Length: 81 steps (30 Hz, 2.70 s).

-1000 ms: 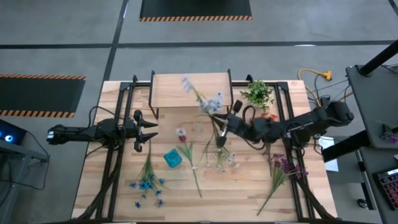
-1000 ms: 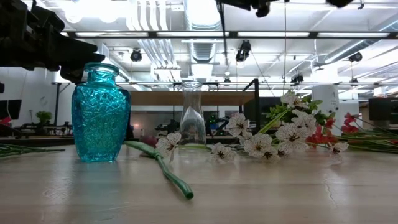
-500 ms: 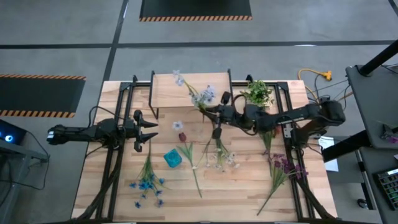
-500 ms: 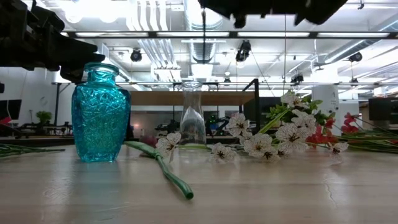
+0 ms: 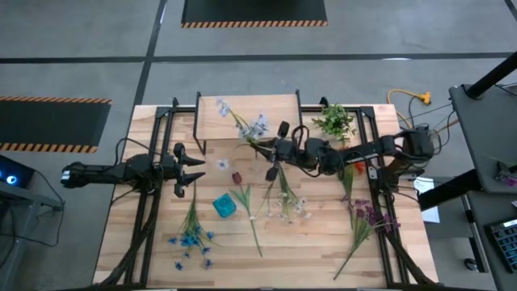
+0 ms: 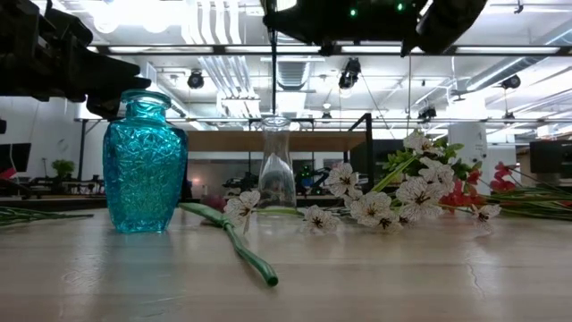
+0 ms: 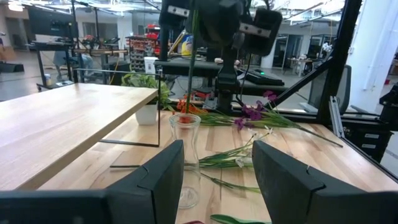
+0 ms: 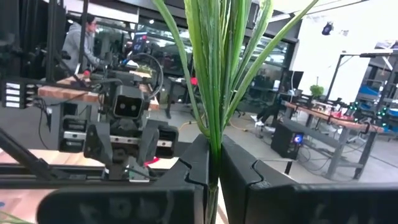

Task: Pick and place flowers into a vace then onto a shelf
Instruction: Put the right white flowers into the transparent vase

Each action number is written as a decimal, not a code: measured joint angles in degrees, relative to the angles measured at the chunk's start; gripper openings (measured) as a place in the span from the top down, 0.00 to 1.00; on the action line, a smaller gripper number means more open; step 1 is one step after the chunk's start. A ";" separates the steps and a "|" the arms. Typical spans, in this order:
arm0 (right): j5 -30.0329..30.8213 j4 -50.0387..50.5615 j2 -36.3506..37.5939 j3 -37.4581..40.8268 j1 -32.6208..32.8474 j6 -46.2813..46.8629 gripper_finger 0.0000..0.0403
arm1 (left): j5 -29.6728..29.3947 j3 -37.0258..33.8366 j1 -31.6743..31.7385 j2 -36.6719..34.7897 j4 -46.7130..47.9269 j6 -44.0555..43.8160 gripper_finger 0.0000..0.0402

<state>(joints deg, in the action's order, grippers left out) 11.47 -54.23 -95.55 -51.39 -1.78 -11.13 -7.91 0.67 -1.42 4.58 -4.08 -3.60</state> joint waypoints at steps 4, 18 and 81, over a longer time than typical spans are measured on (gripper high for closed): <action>0.02 -1.61 -1.97 0.14 0.00 -0.01 0.97 | 0.01 0.00 0.01 0.00 0.00 0.00 0.57; 0.59 -5.09 -3.97 3.30 -0.16 2.25 0.97 | 0.01 0.00 0.01 0.00 0.02 0.00 0.57; -1.08 -21.84 -17.12 6.63 -2.23 6.44 0.97 | 0.00 0.00 0.01 0.00 0.00 0.00 0.57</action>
<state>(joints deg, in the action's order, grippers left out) 10.39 -76.07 -112.67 -44.76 -4.01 -4.69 -7.91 0.67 -1.41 4.58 -4.08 -3.60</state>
